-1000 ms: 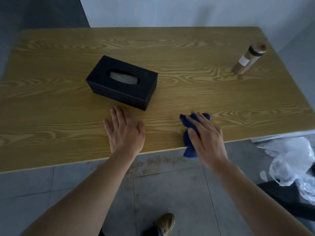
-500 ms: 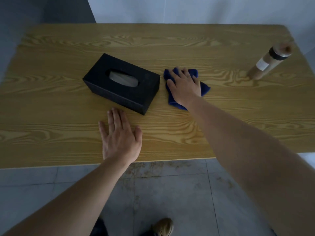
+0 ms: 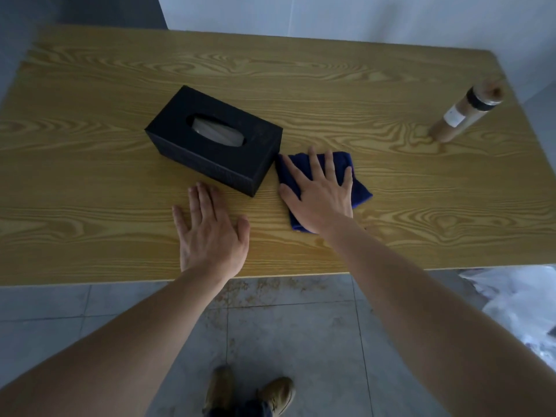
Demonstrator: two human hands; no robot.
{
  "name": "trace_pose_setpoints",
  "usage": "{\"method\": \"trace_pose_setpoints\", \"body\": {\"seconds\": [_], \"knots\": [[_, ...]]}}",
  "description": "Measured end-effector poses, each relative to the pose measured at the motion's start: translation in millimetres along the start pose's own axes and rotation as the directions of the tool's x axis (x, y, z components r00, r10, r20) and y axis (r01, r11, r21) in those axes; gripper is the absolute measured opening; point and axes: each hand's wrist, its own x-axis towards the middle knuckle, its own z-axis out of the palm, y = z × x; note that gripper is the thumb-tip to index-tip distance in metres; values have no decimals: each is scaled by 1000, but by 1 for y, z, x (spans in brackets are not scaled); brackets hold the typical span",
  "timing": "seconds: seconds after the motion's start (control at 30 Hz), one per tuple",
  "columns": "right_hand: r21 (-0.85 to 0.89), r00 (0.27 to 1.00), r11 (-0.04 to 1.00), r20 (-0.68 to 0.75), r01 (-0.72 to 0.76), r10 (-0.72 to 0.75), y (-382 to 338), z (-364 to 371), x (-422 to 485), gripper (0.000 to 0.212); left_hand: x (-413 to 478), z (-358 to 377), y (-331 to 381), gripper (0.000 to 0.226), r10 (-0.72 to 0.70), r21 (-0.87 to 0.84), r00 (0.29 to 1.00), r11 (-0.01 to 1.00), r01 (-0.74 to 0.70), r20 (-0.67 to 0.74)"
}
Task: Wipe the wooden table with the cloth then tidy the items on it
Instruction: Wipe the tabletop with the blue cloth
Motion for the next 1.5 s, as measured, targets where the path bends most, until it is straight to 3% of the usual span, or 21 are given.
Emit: {"method": "trace_pose_setpoints", "body": {"seconds": [0.5,0.73,0.83,1.0,1.13,1.3,1.5], "knots": [[-25,977,977,55,210,-208,-9,20,-109,59,-2,-2,-5,80,38,-41,999,998,-38,13],[155,965,954,17,257,-262,1,32,-153,56,-3,-3,-10,85,61,-92,998,994,-58,31],[265,958,925,24,271,-287,13,33,-173,52,-10,-7,-10,86,68,-208,997,976,-58,37],[272,907,890,112,365,-406,53,13,-194,47,-37,-10,20,87,132,-280,991,951,-133,-23],[328,944,890,-18,317,-330,97,-16,-186,44,-37,-8,57,98,51,-304,996,952,-28,68],[390,972,897,-187,208,-144,134,-56,-120,41,-31,4,81,106,-84,-204,996,975,90,41],[251,990,964,-128,87,-56,154,-64,3,49,-27,13,89,113,-128,-66,992,990,128,2]]}}
